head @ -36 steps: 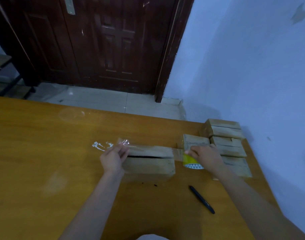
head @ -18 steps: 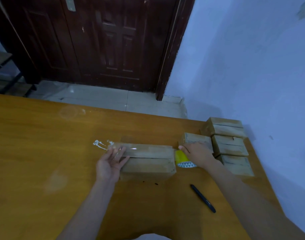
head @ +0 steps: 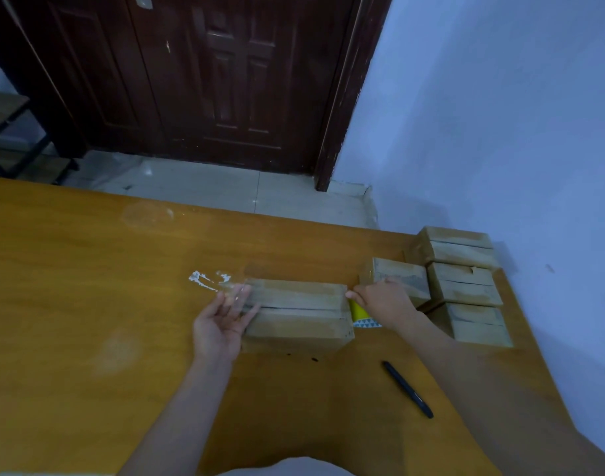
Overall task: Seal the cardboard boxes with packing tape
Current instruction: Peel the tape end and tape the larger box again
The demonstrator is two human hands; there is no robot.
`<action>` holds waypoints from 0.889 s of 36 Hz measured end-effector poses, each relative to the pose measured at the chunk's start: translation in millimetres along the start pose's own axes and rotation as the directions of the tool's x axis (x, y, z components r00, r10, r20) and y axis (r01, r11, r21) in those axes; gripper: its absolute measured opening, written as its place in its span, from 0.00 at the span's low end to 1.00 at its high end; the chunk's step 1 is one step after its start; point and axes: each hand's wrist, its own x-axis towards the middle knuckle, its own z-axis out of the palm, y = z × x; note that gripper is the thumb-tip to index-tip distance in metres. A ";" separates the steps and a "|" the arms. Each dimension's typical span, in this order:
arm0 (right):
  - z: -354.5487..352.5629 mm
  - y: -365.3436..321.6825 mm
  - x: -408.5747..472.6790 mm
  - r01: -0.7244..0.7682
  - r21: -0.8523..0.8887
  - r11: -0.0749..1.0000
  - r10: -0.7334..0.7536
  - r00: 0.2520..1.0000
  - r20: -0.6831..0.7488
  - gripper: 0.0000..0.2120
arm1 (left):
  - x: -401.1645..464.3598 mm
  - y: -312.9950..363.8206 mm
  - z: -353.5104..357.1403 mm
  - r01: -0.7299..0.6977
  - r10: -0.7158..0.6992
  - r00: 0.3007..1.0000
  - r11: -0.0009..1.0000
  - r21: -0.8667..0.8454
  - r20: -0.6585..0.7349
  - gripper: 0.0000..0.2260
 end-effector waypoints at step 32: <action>2.9 -9.8 -5.4 -0.056 0.083 0.995 0.058 0.998 -0.022 0.23 | 7.1 6.8 -16.2 -0.174 0.330 0.927 0.799 0.575 -0.178 0.04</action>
